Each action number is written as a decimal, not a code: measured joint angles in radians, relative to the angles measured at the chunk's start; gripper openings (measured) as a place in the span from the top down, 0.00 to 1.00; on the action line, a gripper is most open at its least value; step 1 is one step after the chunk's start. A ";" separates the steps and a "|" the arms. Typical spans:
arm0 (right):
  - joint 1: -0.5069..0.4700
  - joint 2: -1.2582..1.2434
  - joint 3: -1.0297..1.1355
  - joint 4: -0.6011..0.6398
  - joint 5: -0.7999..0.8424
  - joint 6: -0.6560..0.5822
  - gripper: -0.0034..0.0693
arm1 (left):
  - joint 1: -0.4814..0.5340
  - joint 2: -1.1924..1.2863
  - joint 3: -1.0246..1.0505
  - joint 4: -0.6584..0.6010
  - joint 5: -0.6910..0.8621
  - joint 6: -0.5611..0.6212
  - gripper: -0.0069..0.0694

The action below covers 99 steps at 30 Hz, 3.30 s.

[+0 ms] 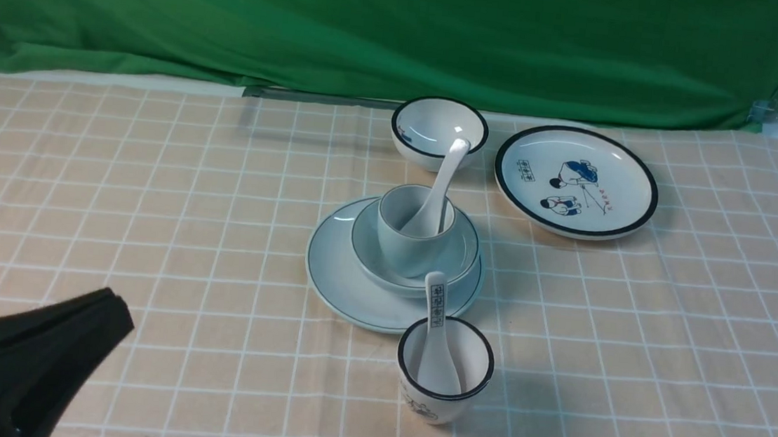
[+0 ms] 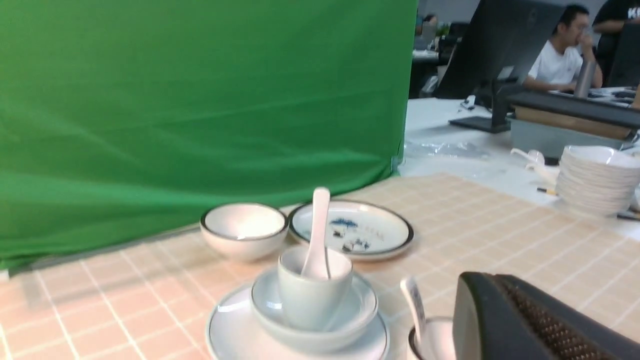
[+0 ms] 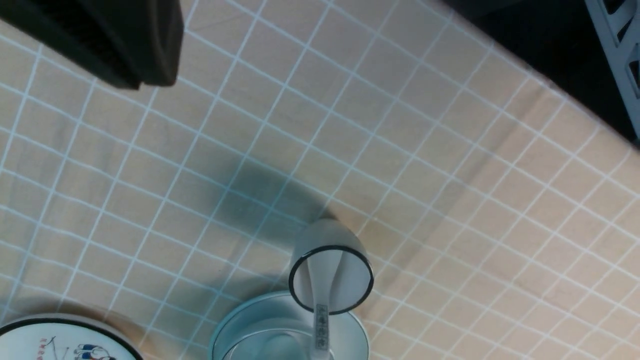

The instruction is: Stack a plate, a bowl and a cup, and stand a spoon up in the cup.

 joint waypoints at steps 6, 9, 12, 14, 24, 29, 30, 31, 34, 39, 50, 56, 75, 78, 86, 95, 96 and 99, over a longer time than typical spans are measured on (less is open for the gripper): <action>-0.012 -0.003 0.000 0.001 0.000 0.001 0.85 | 0.000 0.000 0.056 0.000 -0.001 0.000 0.90; -0.088 -0.023 0.000 -0.027 -0.005 0.001 0.85 | 0.000 0.000 0.079 0.000 -0.001 0.000 0.90; -0.189 -0.062 0.034 -0.038 -0.071 -0.023 0.90 | 0.000 0.000 0.095 0.000 -0.002 0.000 0.90; -0.251 -0.097 0.086 -0.028 -0.163 -0.071 0.92 | 0.000 0.000 0.104 0.000 -0.002 0.000 0.90; -0.540 -0.426 0.857 0.092 -0.920 -0.205 0.93 | 0.000 -0.001 0.150 0.000 -0.002 0.003 0.90; -0.545 -0.502 0.957 0.093 -0.920 -0.209 0.93 | 0.000 -0.001 0.153 0.000 -0.002 0.004 0.90; -0.545 -0.503 0.958 0.093 -0.917 -0.209 0.93 | 0.000 -0.001 0.153 0.000 -0.002 0.004 0.90; -0.545 -0.504 0.959 0.093 -0.895 -0.209 0.93 | 0.000 -0.001 0.155 0.000 -0.002 0.004 0.90; -0.545 -0.504 0.959 0.094 -0.863 -0.209 0.93 | 0.000 -0.001 0.155 0.000 -0.002 0.004 0.90; -0.545 -0.504 0.959 0.094 -0.859 -0.211 0.92 | -0.001 -0.001 0.155 0.000 -0.002 0.006 0.90; -0.545 -0.504 0.959 0.094 -0.859 -0.211 0.88 | -0.001 -0.001 0.155 0.000 -0.002 0.007 0.90; -0.545 -0.504 0.959 0.094 -0.859 -0.210 0.85 | -0.001 -0.001 0.155 0.000 -0.009 0.007 0.90; -0.545 -0.504 0.959 0.095 -0.860 -0.210 0.80 | 0.354 -0.159 0.155 -0.381 -0.043 0.408 0.90; -0.545 -0.504 0.959 0.095 -0.860 -0.210 0.79 | 0.500 -0.236 0.156 -0.408 0.043 0.418 0.90; -0.545 -0.504 0.959 0.096 -0.859 -0.210 0.78 | 0.669 -0.364 0.167 -0.441 0.372 0.419 0.90; -0.545 -0.504 0.959 0.097 -0.860 -0.210 0.76 | 0.670 -0.364 0.167 -0.440 0.382 0.418 0.90; -0.545 -0.504 0.959 0.097 -0.860 -0.210 0.75 | 0.670 -0.364 0.167 -0.440 0.382 0.418 0.90; -0.545 -0.504 0.959 0.097 -0.860 -0.210 0.75 | 0.670 -0.364 0.167 -0.440 0.382 0.418 0.90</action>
